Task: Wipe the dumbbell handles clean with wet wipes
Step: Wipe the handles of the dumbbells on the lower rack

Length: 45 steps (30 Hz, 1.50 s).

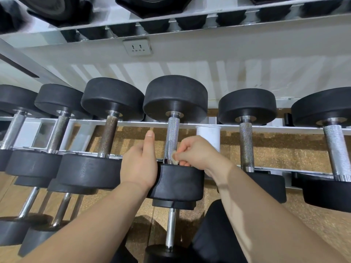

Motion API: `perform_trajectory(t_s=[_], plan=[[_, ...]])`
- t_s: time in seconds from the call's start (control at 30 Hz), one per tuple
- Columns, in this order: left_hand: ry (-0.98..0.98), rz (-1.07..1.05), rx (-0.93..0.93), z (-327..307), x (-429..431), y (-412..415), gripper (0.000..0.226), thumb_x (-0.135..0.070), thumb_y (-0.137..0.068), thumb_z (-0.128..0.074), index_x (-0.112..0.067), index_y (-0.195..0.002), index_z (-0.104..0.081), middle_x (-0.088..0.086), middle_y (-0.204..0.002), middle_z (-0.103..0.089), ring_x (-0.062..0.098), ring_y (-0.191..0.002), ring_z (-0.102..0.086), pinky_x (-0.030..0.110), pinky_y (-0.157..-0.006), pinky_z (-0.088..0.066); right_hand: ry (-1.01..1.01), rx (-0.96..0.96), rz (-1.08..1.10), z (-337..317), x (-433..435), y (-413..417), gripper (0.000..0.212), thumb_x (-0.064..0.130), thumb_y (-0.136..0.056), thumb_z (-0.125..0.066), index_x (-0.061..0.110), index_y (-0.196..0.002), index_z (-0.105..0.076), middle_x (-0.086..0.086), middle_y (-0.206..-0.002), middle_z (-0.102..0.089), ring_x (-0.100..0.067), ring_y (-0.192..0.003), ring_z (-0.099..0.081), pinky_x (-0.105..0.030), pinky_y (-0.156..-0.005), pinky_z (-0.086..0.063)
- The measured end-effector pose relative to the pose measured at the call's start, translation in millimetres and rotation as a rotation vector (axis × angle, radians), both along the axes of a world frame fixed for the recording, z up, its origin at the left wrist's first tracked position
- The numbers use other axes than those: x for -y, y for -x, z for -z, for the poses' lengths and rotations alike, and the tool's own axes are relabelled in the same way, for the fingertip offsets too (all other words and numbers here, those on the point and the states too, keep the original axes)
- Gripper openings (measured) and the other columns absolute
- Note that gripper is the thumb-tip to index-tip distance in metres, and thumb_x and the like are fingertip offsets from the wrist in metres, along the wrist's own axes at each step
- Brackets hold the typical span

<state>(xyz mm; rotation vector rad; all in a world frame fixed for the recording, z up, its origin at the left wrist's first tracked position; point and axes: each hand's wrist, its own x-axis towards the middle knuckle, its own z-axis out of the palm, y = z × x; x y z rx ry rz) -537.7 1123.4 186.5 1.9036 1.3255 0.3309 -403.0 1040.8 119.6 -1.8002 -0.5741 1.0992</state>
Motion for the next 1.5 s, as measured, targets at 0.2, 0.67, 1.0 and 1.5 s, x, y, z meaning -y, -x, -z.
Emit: perform_trajectory(t_s=[0.2,0.67,1.0,1.5], plan=[[0.02,-0.012,0.0,-1.4,1.8,0.0,0.074,-0.067,-0.099,-0.024,-0.004,-0.093,-0.064,0.002,-0.091,-0.065,0.018,-0.089,-0.057,0.039,-0.08,-0.037,-0.144,0.081,0.343,-10.9,-27.3,-15.5,0.022,0.009,-0.085,-0.071,0.015,-0.067,-0.06,-0.001,-0.052,-0.062,-0.013,-0.049,-0.058,-0.027,-0.053,-0.05],[-0.019,-0.098,0.253,5.9,-6.3,9.9,0.034,-0.029,-0.104,-0.035,-0.011,-0.1,-0.064,0.002,-0.106,-0.058,0.025,-0.11,-0.048,0.038,-0.098,-0.035,-0.149,0.947,0.066,-15.5,-47.5,-17.7,0.009,0.016,-0.082,-0.072,0.02,-0.081,-0.08,0.0,-0.081,-0.063,-0.013,-0.077,-0.057,-0.028,-0.077,-0.047],[-0.08,0.148,0.187,28.0,-2.5,55.2,0.047,-0.052,-0.091,-0.058,-0.023,-0.127,-0.056,-0.008,-0.123,-0.053,0.014,-0.119,-0.047,0.029,-0.1,-0.04,-0.145,1.292,-0.437,-23.3,-34.2,-15.6,0.016,0.024,-0.09,-0.072,0.022,-0.104,-0.08,0.007,-0.106,-0.068,-0.021,-0.091,-0.053,-0.032,-0.083,-0.047],[-0.162,0.239,0.27,50.6,-9.6,66.7,0.064,-0.066,-0.086,-0.043,-0.018,-0.124,-0.06,-0.003,-0.118,-0.059,0.021,-0.113,-0.051,0.04,-0.101,-0.045,0.007,1.334,-0.511,-49.9,-61.8,-29.1,0.015,0.017,-0.091,-0.069,0.016,-0.103,-0.078,0.003,-0.11,-0.074,-0.017,-0.108,-0.067,-0.041,-0.089,-0.056]])
